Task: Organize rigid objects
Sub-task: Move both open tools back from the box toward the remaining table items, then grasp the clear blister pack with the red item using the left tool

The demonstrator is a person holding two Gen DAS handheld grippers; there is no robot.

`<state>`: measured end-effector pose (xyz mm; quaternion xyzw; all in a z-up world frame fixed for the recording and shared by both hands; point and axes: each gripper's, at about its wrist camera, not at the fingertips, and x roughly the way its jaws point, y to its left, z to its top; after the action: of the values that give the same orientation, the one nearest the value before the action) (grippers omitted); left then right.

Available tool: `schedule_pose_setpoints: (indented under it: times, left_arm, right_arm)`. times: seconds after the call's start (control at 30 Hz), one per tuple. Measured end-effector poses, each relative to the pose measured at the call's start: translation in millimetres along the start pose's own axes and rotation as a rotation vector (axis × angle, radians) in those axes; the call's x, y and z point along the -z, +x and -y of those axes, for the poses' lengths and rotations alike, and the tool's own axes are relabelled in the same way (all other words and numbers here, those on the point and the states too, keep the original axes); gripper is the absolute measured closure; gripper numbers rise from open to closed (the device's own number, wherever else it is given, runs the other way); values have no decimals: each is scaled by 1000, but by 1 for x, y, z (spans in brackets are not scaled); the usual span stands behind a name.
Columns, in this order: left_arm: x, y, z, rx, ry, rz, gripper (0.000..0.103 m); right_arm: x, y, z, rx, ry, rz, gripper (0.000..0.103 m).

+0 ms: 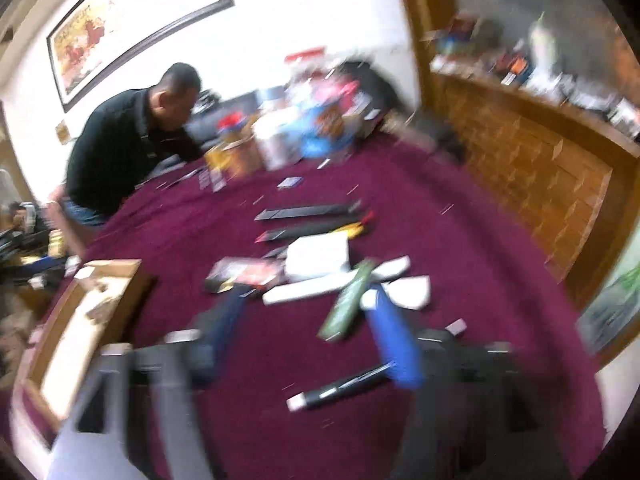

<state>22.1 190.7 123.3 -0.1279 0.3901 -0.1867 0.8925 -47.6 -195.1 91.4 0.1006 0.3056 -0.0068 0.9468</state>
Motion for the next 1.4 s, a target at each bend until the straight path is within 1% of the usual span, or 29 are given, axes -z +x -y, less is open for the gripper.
schedule_pose_setpoints:
  times: [0.03,0.07,0.1,0.13,0.2,0.3,0.4,0.5,0.57,0.6,0.67,0.73,0.77,0.83,0.9,0.93,1.0,1.03,1.07,1.1,1.13,1.17,1.2,1.23,1.27,1.3,1.33,1.4]
  left_arm:
    - [4,4,16,9,37,-14,23]
    - [11,12,38,26,85,-39,24]
    - [14,18,49,34,111,-56,24]
    - [18,27,63,41,142,-76,24]
    - [27,49,88,33,195,-121,24]
    - [37,84,114,32,232,-200,24]
    - [41,110,129,15,267,-244,24]
    - [36,129,138,16,271,-271,24]
    - [24,145,140,25,259,-277,24]
    - [17,154,140,33,248,-282,24]
    - [5,176,142,37,225,-301,24]
    - [-6,201,145,38,209,-316,24]
    - [-10,218,146,47,203,-343,24]
    - [-13,237,146,19,194,-356,24]
    - [-9,255,144,13,191,-404,25]
    - [-7,255,146,14,207,-395,24]
    - [1,252,151,32,255,-428,24]
    - [6,249,153,53,275,-456,23]
    - [12,242,155,50,307,-460,24]
    - [19,234,155,68,324,-466,24]
    - [24,227,154,104,321,-479,25]
    - [30,217,151,175,290,-516,26]
    - [35,211,149,215,271,-538,30]
    - [42,204,147,254,253,-564,36]
    - [51,196,146,289,242,-580,37]
    - [57,190,146,305,239,-584,38]
    - [61,184,146,306,241,-579,38]
    - [63,173,148,279,246,-538,38]
  right_arm:
    - [-1,1,4,26,9,14,7]
    - [-5,6,11,45,24,7,7]
    - [-7,15,20,55,43,-20,7]
    - [-10,24,30,49,70,-51,7]
    - [-15,38,48,21,130,-70,7]
    - [-21,59,69,32,172,-66,7]
    - [-24,81,84,41,200,-64,7]
    - [-19,97,95,7,255,-84,7]
    - [-18,100,101,-31,284,-105,7]
    - [-19,97,102,-43,284,-88,7]
    - [-17,94,104,-27,275,-72,7]
    - [-14,101,107,-25,287,-107,7]
    - [-13,103,109,-26,296,-120,7]
    - [-12,107,113,-34,312,-132,7]
    - [-11,108,114,-37,317,-139,7]
    - [-10,109,112,-40,312,-146,7]
    - [-10,110,111,-42,303,-153,7]
    - [-9,111,110,-44,299,-158,7]
    - [-9,112,110,-46,298,-163,7]
    - [-9,114,110,-49,298,-171,7]
    - [-8,115,110,-53,300,-177,7]
    - [-8,115,111,-57,306,-182,7]
    - [-7,115,112,-59,311,-185,7]
    - [-7,115,113,-62,315,-184,7]
    - [-7,115,114,-63,316,-184,7]
    - [-7,115,113,-62,315,-185,7]
    - [-7,115,113,-60,312,-186,7]
    - [-7,115,113,-59,310,-187,7]
